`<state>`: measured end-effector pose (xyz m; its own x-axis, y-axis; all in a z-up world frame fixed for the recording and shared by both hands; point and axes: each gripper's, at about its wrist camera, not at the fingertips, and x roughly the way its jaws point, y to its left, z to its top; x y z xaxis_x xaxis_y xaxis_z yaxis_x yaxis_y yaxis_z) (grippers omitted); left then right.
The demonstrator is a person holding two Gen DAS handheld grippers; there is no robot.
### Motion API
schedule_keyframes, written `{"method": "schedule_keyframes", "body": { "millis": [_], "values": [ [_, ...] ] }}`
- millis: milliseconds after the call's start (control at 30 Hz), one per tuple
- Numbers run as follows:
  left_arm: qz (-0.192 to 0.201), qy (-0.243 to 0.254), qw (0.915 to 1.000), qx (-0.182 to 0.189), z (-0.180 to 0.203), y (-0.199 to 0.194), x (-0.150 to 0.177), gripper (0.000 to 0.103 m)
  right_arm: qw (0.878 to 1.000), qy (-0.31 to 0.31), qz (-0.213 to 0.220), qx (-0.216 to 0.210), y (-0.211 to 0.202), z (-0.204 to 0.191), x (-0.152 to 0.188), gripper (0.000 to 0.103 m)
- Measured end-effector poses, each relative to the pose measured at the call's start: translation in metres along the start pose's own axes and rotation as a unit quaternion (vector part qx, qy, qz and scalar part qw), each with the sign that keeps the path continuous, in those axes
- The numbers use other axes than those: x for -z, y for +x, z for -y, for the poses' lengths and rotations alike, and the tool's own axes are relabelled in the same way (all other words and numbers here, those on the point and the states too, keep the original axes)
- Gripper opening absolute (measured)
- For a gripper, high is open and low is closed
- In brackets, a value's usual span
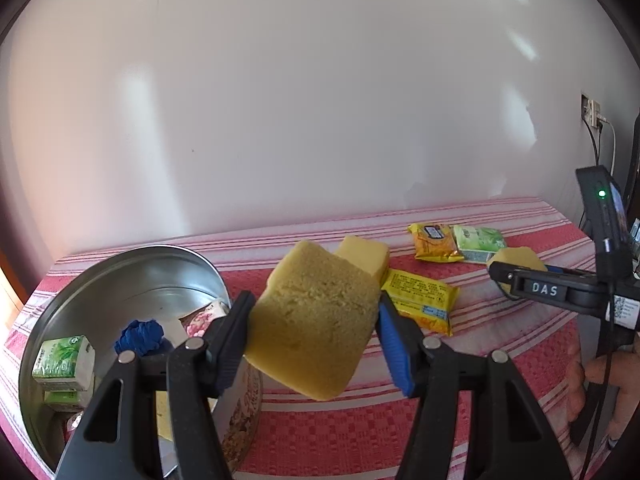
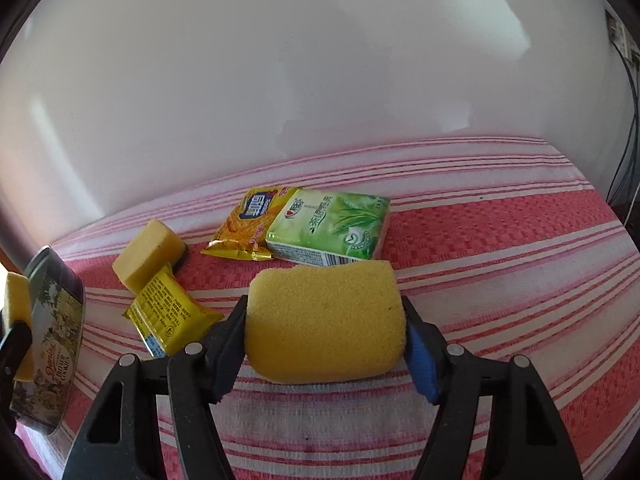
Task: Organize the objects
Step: 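Grasp a yellow sponge with the right tool while the left tool holds its sponge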
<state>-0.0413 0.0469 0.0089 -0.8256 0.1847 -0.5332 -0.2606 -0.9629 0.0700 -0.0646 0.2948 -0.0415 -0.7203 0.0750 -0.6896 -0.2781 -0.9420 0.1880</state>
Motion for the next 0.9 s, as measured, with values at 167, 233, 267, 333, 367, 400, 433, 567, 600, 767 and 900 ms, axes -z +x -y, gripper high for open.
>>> {"method": "schedule_keyframes", "body": {
  "millis": [167,233,267,333,367,400,433,567,600,767,900],
  "values": [
    [0.009,0.003,1.0000,0.000,0.001,-0.004,0.000,0.060,0.997,0.036,0.070,0.012,-0.039,0.004,0.018,0.071],
    [0.015,0.006,0.9999,0.000,0.001,-0.006,0.001,0.060,0.994,0.044,0.094,0.017,-0.051,0.003,0.026,0.071],
    [0.017,0.008,0.9998,-0.001,0.001,-0.006,0.001,0.060,0.993,0.047,0.104,0.020,-0.057,0.000,0.030,0.071],
    [0.019,0.012,0.9997,-0.002,0.001,-0.007,0.003,0.060,0.991,0.046,0.122,0.024,-0.067,-0.005,0.038,0.071],
    [0.020,0.013,0.9997,-0.002,0.000,-0.007,0.003,0.060,0.990,0.044,0.128,0.025,-0.071,-0.008,0.038,0.071],
    [0.021,0.014,0.9997,-0.001,-0.001,-0.007,0.004,0.060,0.990,0.041,0.135,0.026,-0.073,-0.012,0.040,0.071],
    [0.021,0.015,0.9997,-0.001,-0.002,-0.007,0.005,0.060,0.989,0.038,0.143,0.028,-0.078,-0.016,0.043,0.071],
    [0.021,0.018,0.9996,0.002,-0.005,-0.010,0.007,0.060,0.986,0.028,0.162,0.034,-0.090,-0.027,0.051,0.071],
    [0.021,0.018,0.9996,0.004,-0.006,-0.011,0.007,0.060,0.985,0.027,0.165,0.036,-0.092,-0.030,0.052,0.071],
    [0.033,0.023,0.9992,0.003,-0.010,-0.019,0.008,0.060,0.982,0.017,0.183,0.050,-0.102,-0.043,0.059,0.071],
    [0.039,0.021,0.9990,0.005,-0.018,-0.024,0.008,0.060,0.982,0.018,0.183,0.043,-0.107,-0.056,0.065,0.071]
  ]
}}
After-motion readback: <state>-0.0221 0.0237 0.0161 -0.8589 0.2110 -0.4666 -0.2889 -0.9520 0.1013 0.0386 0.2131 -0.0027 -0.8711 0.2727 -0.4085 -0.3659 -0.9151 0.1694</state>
